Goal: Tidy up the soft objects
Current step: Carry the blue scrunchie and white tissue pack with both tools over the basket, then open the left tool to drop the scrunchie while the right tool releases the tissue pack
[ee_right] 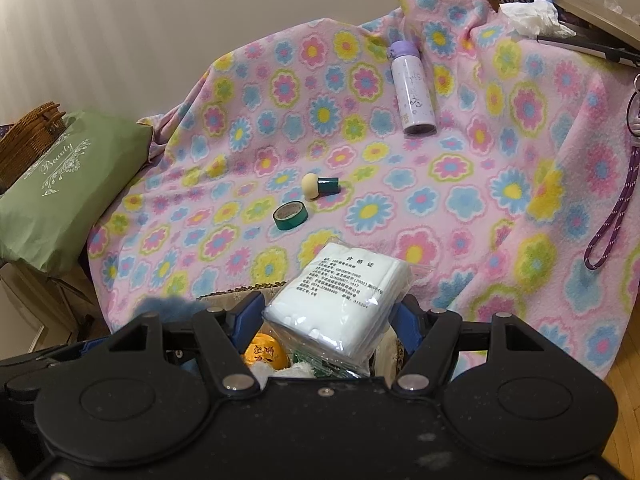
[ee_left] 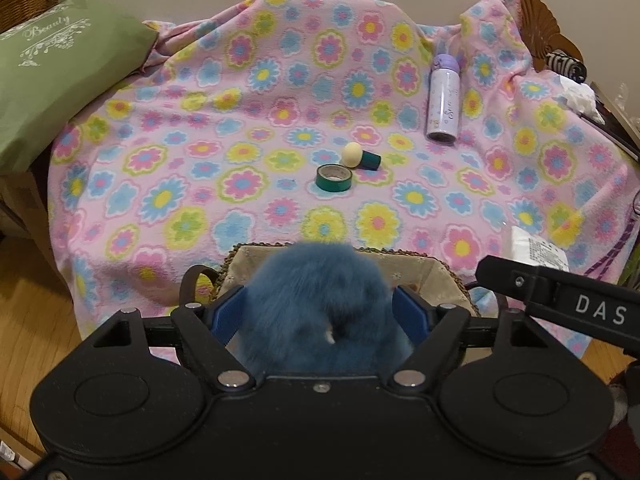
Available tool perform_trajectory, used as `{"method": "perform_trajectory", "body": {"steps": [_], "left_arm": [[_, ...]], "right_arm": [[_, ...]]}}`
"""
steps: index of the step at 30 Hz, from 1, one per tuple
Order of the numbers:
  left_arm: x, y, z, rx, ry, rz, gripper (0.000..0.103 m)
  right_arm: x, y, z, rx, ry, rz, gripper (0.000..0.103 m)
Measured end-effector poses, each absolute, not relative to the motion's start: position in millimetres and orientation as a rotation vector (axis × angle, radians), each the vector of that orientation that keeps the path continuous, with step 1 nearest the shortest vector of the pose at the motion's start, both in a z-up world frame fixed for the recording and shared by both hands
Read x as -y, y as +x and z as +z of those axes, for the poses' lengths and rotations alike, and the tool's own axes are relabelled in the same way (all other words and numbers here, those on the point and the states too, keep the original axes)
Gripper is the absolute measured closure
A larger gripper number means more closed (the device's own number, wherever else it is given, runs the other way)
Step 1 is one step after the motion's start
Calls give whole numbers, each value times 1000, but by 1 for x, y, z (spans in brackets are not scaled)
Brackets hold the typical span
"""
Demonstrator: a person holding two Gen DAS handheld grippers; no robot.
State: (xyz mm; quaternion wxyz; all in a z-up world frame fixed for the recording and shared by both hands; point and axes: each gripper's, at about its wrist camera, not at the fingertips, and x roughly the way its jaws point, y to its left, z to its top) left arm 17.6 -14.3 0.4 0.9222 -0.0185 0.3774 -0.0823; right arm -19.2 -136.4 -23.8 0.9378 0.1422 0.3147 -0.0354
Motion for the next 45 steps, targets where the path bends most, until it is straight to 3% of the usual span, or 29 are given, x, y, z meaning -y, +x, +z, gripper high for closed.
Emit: {"method": "perform_trajectory", "body": {"steps": [14, 39, 45], "left_arm": [[6, 18, 2, -768, -79, -118, 24], [6, 21, -3, -802, -47, -78, 22], [6, 21, -3, -803, -42, -75, 18]], "right_arm": [[131, -18, -23, -657, 271, -47, 29], [137, -20, -24, -669, 276, -83, 29], [138, -21, -24, -670, 277, -84, 28]]}}
